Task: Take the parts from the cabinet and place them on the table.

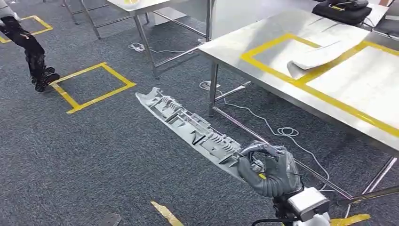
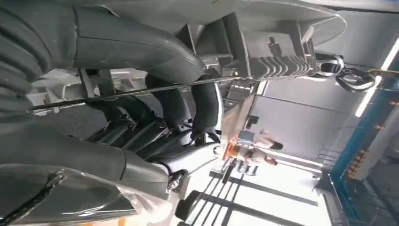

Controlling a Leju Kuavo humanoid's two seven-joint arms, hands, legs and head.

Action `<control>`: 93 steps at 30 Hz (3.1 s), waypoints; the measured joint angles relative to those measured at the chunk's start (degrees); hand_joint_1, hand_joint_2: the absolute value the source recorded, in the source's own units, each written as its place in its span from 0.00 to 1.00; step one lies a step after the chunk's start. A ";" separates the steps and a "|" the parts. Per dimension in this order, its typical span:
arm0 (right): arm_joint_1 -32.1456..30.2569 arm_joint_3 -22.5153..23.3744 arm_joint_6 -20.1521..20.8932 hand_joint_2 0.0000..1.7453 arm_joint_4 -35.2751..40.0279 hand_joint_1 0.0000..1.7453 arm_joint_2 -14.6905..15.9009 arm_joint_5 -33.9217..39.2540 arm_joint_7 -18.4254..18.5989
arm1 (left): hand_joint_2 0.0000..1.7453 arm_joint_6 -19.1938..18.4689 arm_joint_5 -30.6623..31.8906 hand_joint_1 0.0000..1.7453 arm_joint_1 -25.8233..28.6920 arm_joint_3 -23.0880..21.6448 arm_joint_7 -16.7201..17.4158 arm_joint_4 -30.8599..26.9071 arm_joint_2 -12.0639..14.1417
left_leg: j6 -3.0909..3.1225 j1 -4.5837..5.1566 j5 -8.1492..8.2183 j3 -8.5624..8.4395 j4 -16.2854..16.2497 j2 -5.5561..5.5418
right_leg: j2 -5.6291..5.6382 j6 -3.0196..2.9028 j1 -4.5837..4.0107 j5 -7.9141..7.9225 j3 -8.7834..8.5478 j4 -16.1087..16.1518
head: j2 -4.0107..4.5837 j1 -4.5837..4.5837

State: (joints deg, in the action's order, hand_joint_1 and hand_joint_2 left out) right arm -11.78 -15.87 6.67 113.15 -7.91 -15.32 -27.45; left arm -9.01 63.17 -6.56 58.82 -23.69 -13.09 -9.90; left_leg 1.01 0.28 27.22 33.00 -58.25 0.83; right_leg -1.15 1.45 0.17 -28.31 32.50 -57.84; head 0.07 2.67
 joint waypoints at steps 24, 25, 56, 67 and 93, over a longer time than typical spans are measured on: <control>0.36 -0.02 0.07 1.00 0.00 1.00 0.00 -0.02 0.00 | 0.00 -0.02 0.20 0.00 -0.29 -0.11 0.18 0.00 -0.07 | 0.75 -0.64 -0.24 -0.35 0.65 -0.64 | 1.77 0.64 0.23 -7.43 8.67 -16.73 | 0.00 0.31; 0.31 -0.02 0.07 1.00 0.00 1.00 0.00 -0.02 0.00 | 0.00 -0.02 0.20 0.00 -0.29 -0.11 0.20 0.00 -0.07 | 0.75 -0.61 -0.23 -0.37 0.65 -0.47 | 1.74 0.67 0.25 -7.24 9.27 -17.84 | 0.00 0.24; 0.32 -0.46 -0.22 1.00 0.02 1.00 0.00 -0.20 0.00 | 0.00 0.00 0.17 0.00 -0.25 -0.11 0.15 0.00 0.09 | 0.66 -0.67 -0.45 -0.38 0.87 -1.15 | 1.87 0.29 0.11 -3.03 2.70 -4.68 | 0.00 0.39; -0.03 -0.89 -0.72 1.00 0.02 1.00 0.00 -0.64 0.07 | 0.00 -0.11 0.20 0.00 0.06 -0.11 0.00 0.00 0.07 | -1.57 -0.52 1.50 -0.03 -1.09 0.06 | 0.54 -1.23 0.42 0.39 -0.15 0.33 | 0.00 0.07; 2.37 -1.99 -1.05 1.00 -2.27 1.00 -0.02 0.09 -1.03 | 0.00 -0.63 0.24 0.00 -0.43 -0.11 0.39 0.00 -0.04 | -0.45 -0.28 -0.07 0.00 -0.05 0.13 | -0.19 0.06 0.19 -0.21 -0.25 -0.24 | 0.00 0.18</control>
State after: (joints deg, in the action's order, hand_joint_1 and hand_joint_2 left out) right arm -9.41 -17.86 5.62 110.88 -7.93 -15.23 -28.48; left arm -9.64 63.41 -7.00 58.71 -23.30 -13.09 -9.94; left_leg 0.56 0.00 27.15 33.01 -58.30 0.96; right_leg -1.33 1.51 0.36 -28.53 32.25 -58.08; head 0.07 2.84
